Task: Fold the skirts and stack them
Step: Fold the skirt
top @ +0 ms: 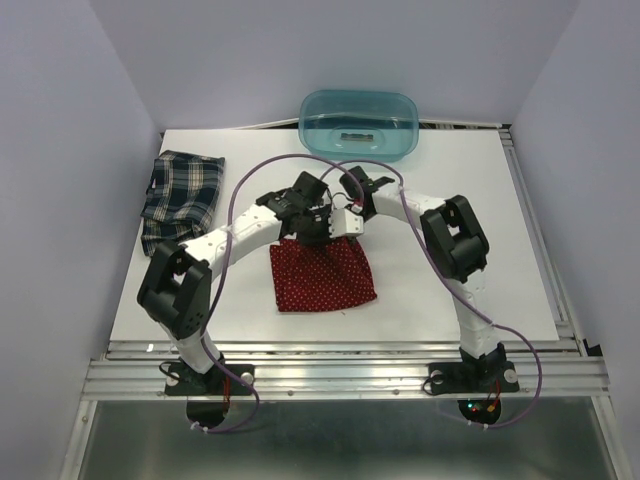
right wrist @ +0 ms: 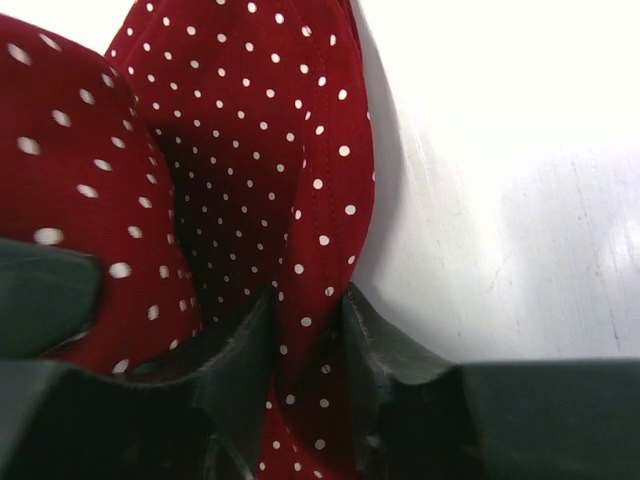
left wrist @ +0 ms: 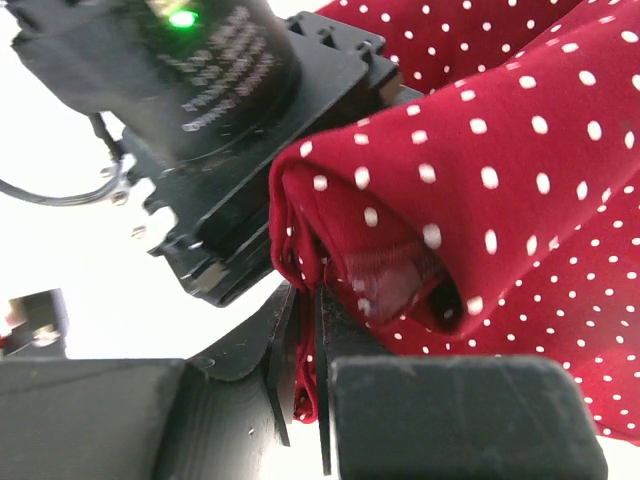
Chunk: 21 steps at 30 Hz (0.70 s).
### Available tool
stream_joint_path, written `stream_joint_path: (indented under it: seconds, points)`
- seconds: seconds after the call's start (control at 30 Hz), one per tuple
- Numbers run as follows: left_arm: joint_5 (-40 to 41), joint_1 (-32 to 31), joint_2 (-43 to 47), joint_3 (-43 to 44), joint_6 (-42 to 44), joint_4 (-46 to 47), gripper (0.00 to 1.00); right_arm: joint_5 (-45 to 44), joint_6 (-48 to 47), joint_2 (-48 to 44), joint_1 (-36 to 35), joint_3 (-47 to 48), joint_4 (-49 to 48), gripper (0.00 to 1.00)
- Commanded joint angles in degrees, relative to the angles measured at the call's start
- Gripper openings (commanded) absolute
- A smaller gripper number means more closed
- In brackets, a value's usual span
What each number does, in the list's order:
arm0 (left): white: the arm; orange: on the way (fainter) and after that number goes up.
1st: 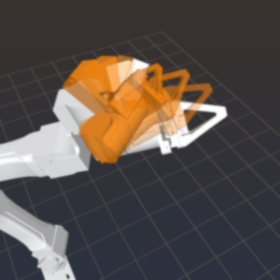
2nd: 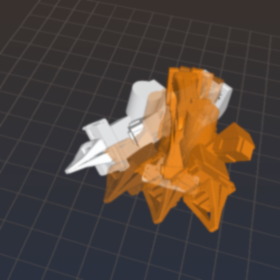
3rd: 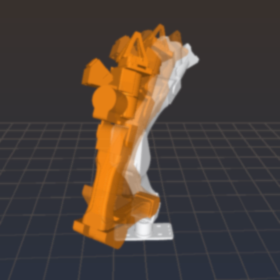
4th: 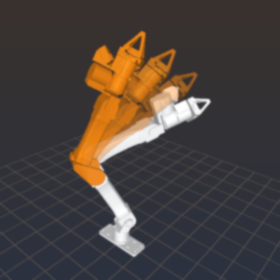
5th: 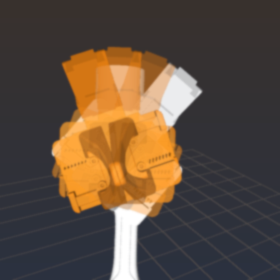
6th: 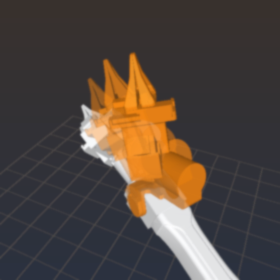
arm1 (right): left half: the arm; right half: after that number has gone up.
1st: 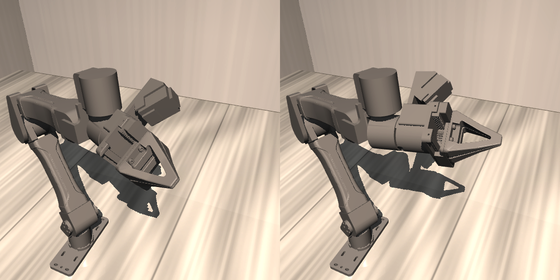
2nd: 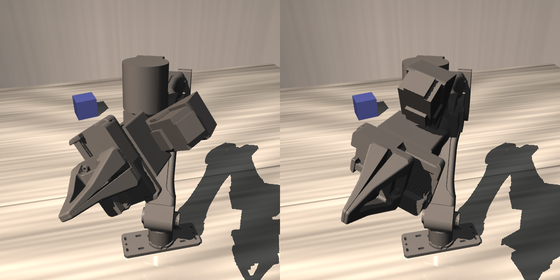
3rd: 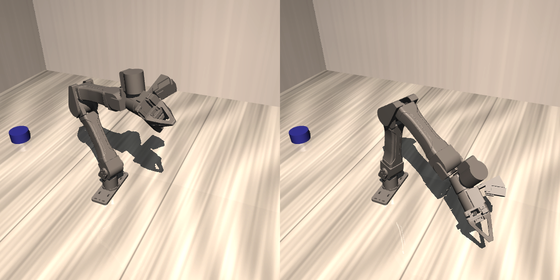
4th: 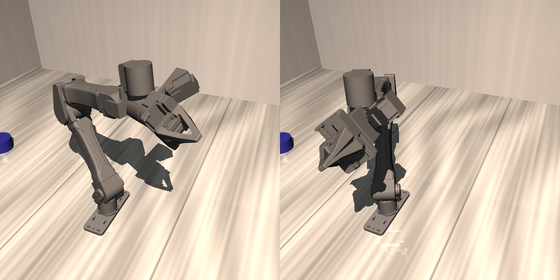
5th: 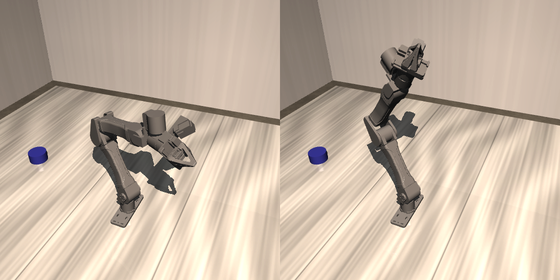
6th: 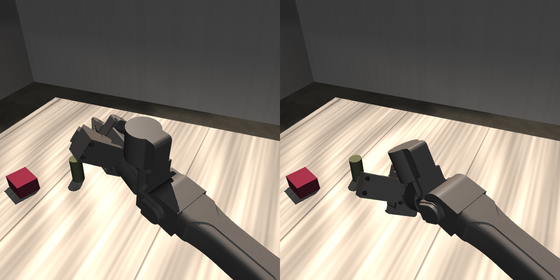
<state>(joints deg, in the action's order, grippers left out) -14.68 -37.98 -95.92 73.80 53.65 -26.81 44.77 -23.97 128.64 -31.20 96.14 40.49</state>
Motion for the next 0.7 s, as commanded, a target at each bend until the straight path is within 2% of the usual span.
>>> stream_joint_path:
  seconds: [0.0, 0.2, 0.4, 0.5, 0.6, 0.67]
  points:
    - [1.1, 0.4, -0.1, -2.3, 1.8, 3.9, 0.00, -6.3, 0.0, 1.9, -0.8, 3.2, 2.5, 0.42]
    - [0.3, 0.4, -0.1, -2.0, 1.6, 3.2, 0.00, -9.1, 3.4, 2.1, 0.9, 9.9, 2.5, 0.62]
    - [1.8, 0.4, -0.6, -1.9, 1.9, 3.9, 0.02, -10.0, 9.0, 2.3, 3.6, 15.3, 2.0, 0.75]
    - [2.3, 0.5, -1.7, -0.9, 1.5, 3.9, 0.11, -10.1, 12.4, 1.2, 5.7, 15.5, 0.6, 0.82]
    - [2.5, 0.9, -2.2, 0.5, 0.8, 3.7, 0.29, -12.2, 14.5, -0.4, 8.3, 15.6, -0.3, 0.86]
    - [2.9, 1.0, -2.3, 2.6, 0.4, 2.8, 0.34, -12.9, 14.8, -2.0, 10.5, 15.6, -0.4, 0.87]
